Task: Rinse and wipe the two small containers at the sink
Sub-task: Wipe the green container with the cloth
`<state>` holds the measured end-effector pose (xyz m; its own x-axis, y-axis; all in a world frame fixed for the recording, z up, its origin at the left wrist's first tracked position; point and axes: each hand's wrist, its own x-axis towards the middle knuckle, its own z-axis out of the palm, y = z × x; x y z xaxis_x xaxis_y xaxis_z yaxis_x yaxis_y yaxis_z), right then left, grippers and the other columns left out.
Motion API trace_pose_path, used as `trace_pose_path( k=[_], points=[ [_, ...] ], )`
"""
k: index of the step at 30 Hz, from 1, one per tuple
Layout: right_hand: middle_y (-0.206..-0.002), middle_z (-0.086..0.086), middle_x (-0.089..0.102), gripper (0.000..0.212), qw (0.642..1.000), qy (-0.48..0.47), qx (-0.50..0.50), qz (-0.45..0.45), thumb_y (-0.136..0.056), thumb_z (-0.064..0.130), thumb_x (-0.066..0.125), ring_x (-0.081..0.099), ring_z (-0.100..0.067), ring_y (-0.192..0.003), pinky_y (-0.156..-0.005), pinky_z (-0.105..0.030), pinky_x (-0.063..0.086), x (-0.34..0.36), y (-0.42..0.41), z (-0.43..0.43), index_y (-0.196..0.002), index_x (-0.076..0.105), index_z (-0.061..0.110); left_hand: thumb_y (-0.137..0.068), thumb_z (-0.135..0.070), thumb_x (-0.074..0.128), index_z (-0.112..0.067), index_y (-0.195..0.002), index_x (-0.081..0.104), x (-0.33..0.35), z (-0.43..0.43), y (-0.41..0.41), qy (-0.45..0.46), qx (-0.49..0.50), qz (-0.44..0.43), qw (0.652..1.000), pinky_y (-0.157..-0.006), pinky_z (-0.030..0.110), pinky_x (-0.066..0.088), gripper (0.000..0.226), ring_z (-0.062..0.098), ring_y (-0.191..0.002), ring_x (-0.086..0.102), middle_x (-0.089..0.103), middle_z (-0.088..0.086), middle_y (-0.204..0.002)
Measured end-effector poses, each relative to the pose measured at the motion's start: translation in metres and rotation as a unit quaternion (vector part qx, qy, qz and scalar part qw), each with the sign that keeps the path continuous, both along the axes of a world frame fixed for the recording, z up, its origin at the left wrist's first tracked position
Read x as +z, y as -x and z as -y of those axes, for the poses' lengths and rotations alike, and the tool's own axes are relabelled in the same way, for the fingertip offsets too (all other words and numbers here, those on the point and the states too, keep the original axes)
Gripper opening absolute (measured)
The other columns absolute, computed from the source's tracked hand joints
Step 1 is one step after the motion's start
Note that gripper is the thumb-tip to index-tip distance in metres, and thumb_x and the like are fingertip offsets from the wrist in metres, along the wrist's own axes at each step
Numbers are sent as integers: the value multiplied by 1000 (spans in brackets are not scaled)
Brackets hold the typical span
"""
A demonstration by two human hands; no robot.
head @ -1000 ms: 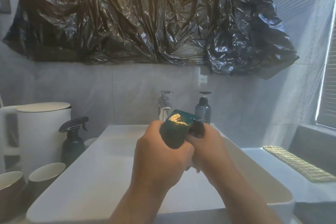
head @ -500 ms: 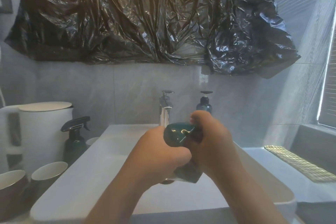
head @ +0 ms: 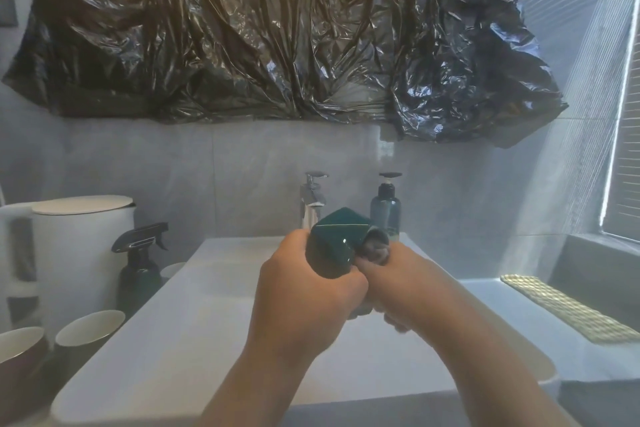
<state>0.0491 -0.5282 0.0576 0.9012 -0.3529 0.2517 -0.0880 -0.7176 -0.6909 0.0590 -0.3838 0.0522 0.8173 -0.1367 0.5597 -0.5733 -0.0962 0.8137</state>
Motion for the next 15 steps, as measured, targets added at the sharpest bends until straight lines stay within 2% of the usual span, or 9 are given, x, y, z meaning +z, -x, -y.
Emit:
trace_pose_path(
  k=[3, 5, 8, 11, 13, 15],
  points=[
    [-80, 8, 69, 43, 996, 36, -45, 69, -67, 54, 56, 65, -12, -69, -56, -29, 54, -2, -2, 0, -101, 63, 28, -58, -24, 72, -26, -85, 63, 2, 1, 2, 4, 2, -19, 1000, -46, 11, 43, 29, -3, -58, 60, 67, -14, -68],
    [-80, 8, 65, 35, 986, 67, -90, 125, -71, 55, 61, 64, -17, -75, -63, -35, 56, -1, 2, -4, -93, 53, 28, -66, -12, 74, -22, -84, 62, 5, -1, 2, -3, 1, -33, 999, -42, 13, 41, 24, -3, -51, 56, 65, -10, -68],
    [-73, 6, 54, 36, 962, 109, -116, 220, -78, 43, 65, 50, -15, -66, -57, -33, 43, 1, 7, -9, -77, 36, 23, -56, -22, 68, -21, -76, 60, 7, -3, 1, -37, -6, -34, 999, -39, 15, 38, 22, 0, -45, 51, 59, -12, -59],
    [-75, 5, 47, 35, 957, 80, -118, 251, -78, 28, 65, 41, -10, -62, -54, -25, 34, 2, 6, -9, -74, 31, 22, -47, -32, 59, -23, -69, 57, 3, 0, 2, -66, 2, -17, 998, -46, 15, 37, 24, 2, -47, 50, 57, -18, -52],
    [-77, 5, 48, 33, 960, 51, -123, 248, -81, 34, 65, 43, -8, -63, -53, -24, 35, 2, 6, -11, -77, 34, 23, -49, -31, 61, -23, -71, 58, 1, 3, 4, -28, 21, -13, 999, -44, 11, 35, 23, 0, -50, 52, 58, -20, -54],
    [-76, 8, 51, 38, 968, 32, -111, 222, -82, 51, 63, 48, -4, -65, -51, -24, 38, 2, 7, -14, -85, 38, 23, -58, -25, 70, -23, -75, 59, 3, 2, 6, 22, 39, -12, 999, -42, 9, 36, 20, -2, -52, 54, 60, -14, -58]
  ],
)
